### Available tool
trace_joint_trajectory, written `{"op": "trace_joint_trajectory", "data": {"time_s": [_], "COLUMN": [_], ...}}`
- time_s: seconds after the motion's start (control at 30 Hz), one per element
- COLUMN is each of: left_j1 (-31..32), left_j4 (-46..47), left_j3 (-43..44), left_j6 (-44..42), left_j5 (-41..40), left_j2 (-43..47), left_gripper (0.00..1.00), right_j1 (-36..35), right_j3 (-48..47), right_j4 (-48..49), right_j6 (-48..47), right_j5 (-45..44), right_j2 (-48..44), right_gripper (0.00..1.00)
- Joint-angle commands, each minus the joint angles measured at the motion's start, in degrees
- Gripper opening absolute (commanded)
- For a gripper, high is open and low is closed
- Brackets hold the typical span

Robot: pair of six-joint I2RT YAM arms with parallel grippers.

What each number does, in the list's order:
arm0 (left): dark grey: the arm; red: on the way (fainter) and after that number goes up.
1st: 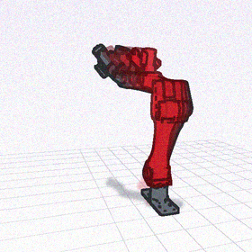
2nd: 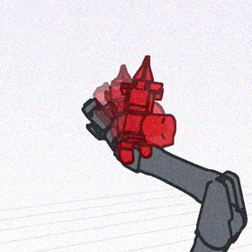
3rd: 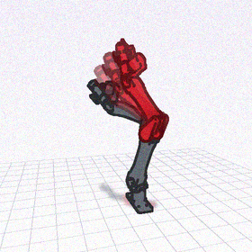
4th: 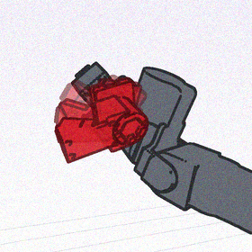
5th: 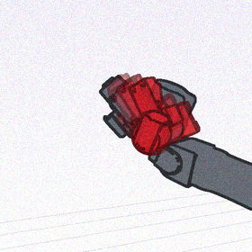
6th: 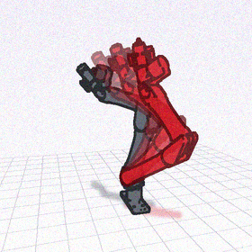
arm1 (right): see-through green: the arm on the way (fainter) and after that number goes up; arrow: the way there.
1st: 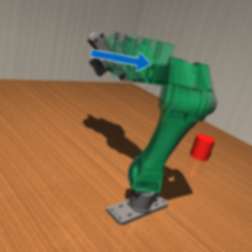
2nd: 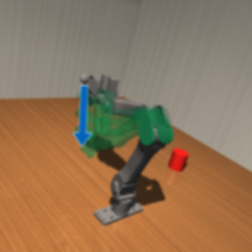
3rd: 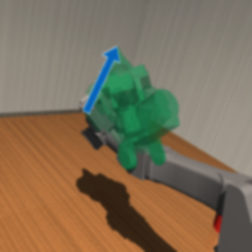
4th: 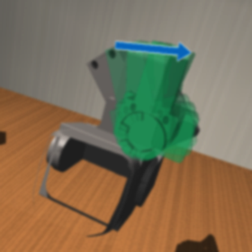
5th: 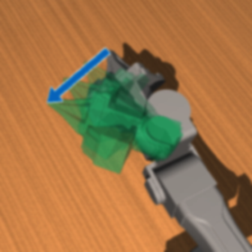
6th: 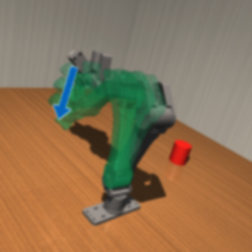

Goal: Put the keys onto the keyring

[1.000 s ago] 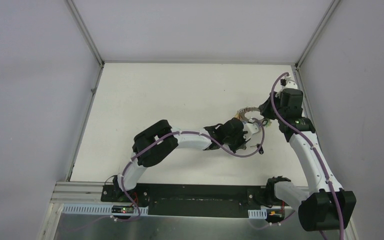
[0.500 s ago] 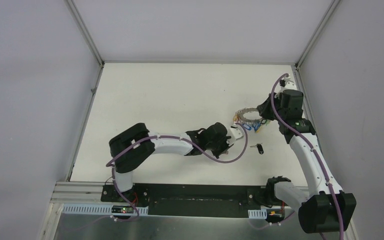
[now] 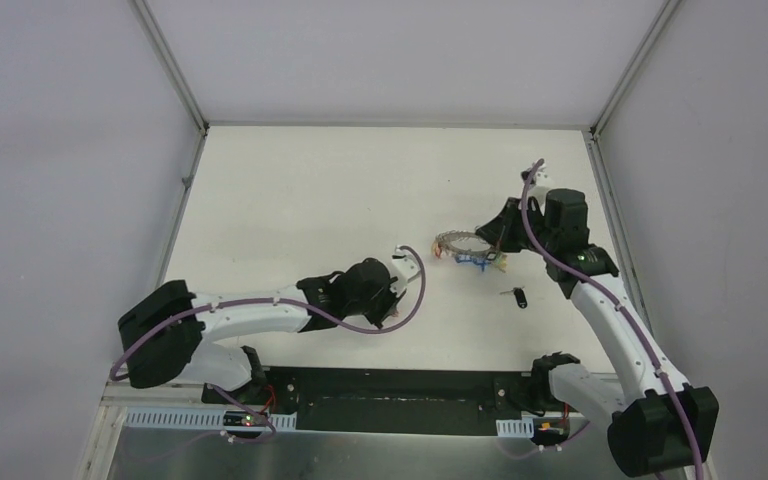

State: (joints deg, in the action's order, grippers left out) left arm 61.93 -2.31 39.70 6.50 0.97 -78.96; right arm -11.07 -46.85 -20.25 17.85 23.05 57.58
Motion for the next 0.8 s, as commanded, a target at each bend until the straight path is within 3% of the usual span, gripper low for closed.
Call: {"op": "trace_joint_trajectory", "data": {"time_s": [0.0,0.13,0.4,0.53,0.77], "left_j1": [0.0,-0.1,0.0,-0.1,-0.1], "left_j4": [-4.1,-4.5,-9.7,-14.1,-15.6], "left_j3": [-4.9,-8.6,-6.2,-3.5,-4.4], "left_j6": [4.2,7.6,13.2,16.7,22.3], "left_j5": [-5.2,-6.1,-8.1,-8.3,-7.0], "left_j2": [7.9,11.4,11.9,10.8,12.0], "left_gripper": [0.00,0.04,0.39,0.44,0.45], "right_j1": [-4.6,-8.3,-10.1,-10.1,-10.1], "right_j3": [2.1,4.9,6.9,6.3,4.5], "right_j4": [4.0,2.5,-2.8,-7.0,-11.7], "right_j6": [-0.8,-0.1,1.0,1.4,2.4], "right_j5": [6.8,6.9,7.5,4.3,-2.0], "right_j2": [-5.8,-9.1,-14.2,-16.9,-17.7], "right_gripper": [0.00,0.00,0.00,0.00,0.00]}}
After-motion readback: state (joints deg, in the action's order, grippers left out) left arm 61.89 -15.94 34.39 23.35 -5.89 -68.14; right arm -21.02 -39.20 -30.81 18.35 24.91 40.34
